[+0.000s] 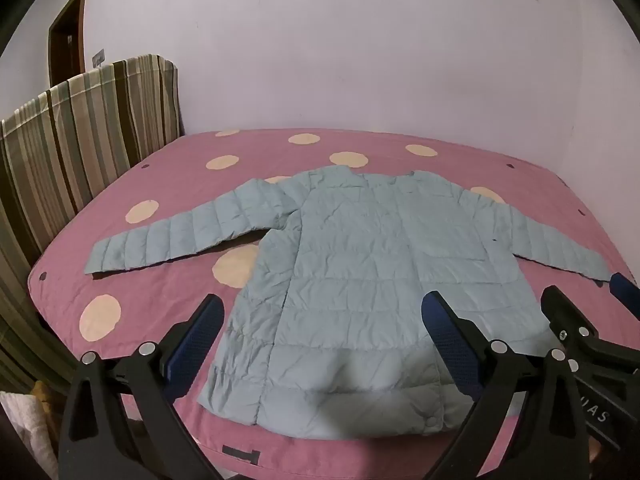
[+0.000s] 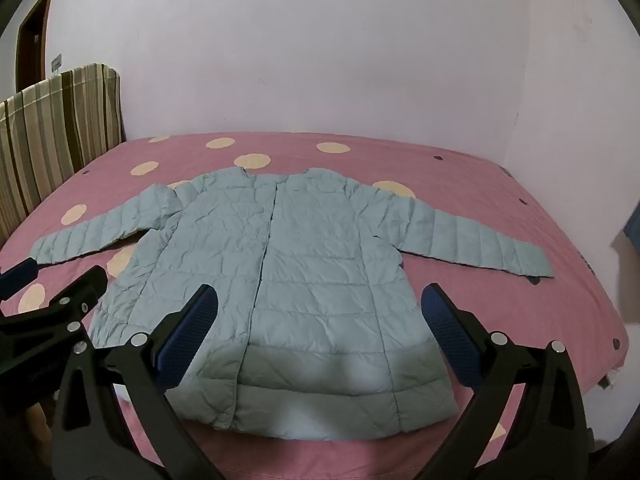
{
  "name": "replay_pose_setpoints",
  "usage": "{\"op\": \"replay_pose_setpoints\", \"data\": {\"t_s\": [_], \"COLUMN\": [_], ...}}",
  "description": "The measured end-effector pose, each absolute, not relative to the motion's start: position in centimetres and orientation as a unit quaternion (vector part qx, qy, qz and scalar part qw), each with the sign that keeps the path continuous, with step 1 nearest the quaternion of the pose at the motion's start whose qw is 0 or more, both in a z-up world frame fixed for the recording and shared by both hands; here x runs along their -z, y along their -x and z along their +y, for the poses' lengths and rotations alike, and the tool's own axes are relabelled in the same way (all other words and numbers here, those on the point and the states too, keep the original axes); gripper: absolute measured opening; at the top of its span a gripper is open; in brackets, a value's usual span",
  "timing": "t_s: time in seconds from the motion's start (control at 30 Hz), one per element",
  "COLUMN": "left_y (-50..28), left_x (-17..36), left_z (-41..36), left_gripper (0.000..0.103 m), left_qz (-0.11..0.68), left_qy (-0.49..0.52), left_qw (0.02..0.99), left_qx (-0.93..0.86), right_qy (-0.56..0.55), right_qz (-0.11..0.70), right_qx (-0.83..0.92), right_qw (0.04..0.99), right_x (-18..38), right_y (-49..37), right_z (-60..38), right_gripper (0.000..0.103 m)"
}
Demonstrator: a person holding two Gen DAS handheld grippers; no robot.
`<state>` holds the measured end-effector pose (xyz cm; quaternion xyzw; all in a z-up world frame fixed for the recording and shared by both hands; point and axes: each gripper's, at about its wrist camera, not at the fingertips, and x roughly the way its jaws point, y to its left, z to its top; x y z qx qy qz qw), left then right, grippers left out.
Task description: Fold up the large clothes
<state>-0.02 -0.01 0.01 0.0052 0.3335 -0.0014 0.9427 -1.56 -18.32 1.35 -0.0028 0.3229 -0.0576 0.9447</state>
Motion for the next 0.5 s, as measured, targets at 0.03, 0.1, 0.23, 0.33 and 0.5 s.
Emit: {"op": "replay_pose_setpoints", "data": {"t_s": [0.03, 0.1, 0.23, 0.33, 0.5], "left_y": [0.00, 0.00, 0.00, 0.05, -0.01], "left_x": [0.00, 0.00, -0.03, -0.11, 0.02], "left_z": [-0.01, 0.01, 0.00, -0.02, -0.02], "left_gripper": [0.098, 0.098, 0.098, 0.098, 0.098], "left_qz": [0.335, 0.336, 0.336, 0.334, 0.335], "left_qy": [-0.006, -0.004, -0.003, -0.003, -0.004], "left_qw": [0.942, 0.942, 0.942, 0.942, 0.942], "left_qx": [0.001, 0.002, 0.002, 0.002, 0.002], "right_qy": [0.006, 0.007, 0.006, 0.005, 0.006], "right_qz": [0.322, 0.323, 0.323, 0.321, 0.322], "right_qx": [0.059, 0.059, 0.059, 0.060, 0.059], "right_qw": [0.945, 0.945, 0.945, 0.945, 0.945], "right_x": [-1.35, -1.32, -1.29, -1.32, -1.25], "right_y": [1.58, 1.57, 1.58, 1.63, 1.66], "right_z": [-18.29, -18.27, -18.28, -18.29, -18.18], "right_gripper": [0.101, 0.101, 0.101, 0.101, 0.101]}}
